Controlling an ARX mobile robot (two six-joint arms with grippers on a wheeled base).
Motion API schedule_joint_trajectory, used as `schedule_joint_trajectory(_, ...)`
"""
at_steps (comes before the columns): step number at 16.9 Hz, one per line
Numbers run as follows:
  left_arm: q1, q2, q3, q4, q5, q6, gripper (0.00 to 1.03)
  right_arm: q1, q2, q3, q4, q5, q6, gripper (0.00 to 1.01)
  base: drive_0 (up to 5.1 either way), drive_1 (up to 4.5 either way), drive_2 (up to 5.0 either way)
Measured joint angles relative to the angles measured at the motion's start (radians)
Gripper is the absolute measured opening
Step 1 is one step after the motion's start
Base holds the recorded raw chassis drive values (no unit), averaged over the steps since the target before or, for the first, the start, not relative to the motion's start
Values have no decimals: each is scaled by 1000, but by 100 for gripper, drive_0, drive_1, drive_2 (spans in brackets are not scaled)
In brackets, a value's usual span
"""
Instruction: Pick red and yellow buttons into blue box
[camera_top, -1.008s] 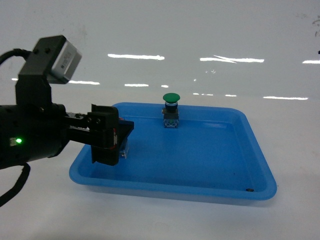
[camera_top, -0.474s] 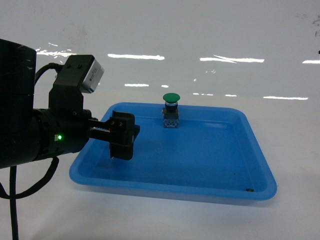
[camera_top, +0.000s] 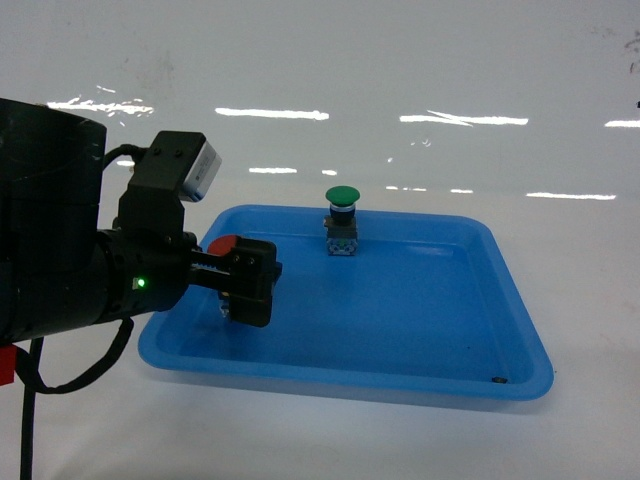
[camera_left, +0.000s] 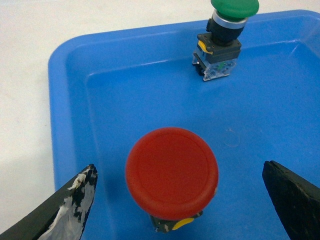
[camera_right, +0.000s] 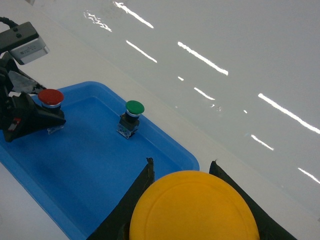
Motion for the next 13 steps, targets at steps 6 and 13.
schedule_joint_trajectory(6, -11, 57, 49, -25, -10, 10, 98, 0, 0, 0, 0, 0, 0, 30, 0, 0, 0)
schedule_joint_trajectory(13, -9, 69, 55, -34, -18, 26, 56, 0, 0, 0, 0, 0, 0, 30, 0, 0, 0)
